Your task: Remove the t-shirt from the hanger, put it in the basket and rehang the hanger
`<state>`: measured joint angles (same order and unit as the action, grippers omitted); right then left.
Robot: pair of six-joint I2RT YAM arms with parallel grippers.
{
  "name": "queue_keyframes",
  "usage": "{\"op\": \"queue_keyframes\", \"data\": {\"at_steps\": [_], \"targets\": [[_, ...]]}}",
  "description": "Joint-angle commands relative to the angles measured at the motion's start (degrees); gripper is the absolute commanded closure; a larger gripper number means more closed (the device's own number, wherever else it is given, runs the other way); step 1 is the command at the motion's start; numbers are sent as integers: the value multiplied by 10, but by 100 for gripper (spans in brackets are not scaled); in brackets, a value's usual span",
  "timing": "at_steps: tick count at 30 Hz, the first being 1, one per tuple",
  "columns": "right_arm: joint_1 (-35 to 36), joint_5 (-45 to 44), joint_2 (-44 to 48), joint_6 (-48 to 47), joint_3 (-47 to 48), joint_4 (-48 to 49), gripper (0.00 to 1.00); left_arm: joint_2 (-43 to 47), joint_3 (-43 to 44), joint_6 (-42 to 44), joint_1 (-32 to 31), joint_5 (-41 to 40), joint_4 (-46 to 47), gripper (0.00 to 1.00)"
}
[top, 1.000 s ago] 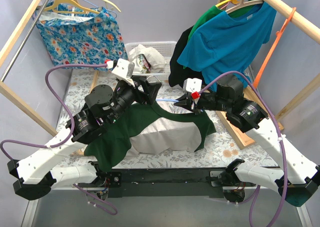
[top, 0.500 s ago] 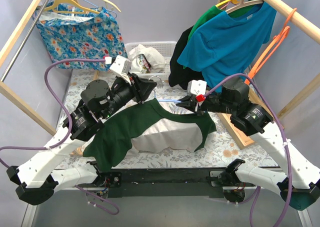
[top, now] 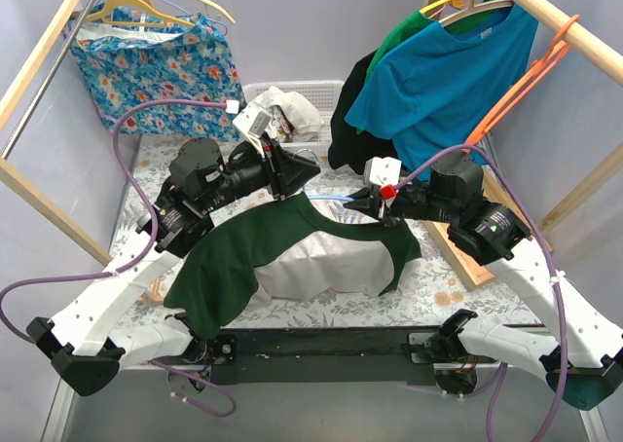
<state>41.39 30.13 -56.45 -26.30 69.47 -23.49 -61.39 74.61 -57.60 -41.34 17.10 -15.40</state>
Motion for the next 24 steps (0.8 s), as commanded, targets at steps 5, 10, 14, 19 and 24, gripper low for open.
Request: {"op": "queue_keyframes", "data": {"at_steps": [5,10,14,19,24], "targets": [[4,-17,15,18,-2,67,99,-21,45,62,5,53,-27,100],[4,-74,22,47,-31,95,72,-29,93,128,6,42,-55,100],[4,-128,38,73,-55,128,44,-28,124,174,5,36,-89,100],[3,-217,74,101,-91,168,31,-6,157,216,5,28,-139,100],[3,-244,89,114,-129,180,28,26,176,239,5,0,-162,100]]}}
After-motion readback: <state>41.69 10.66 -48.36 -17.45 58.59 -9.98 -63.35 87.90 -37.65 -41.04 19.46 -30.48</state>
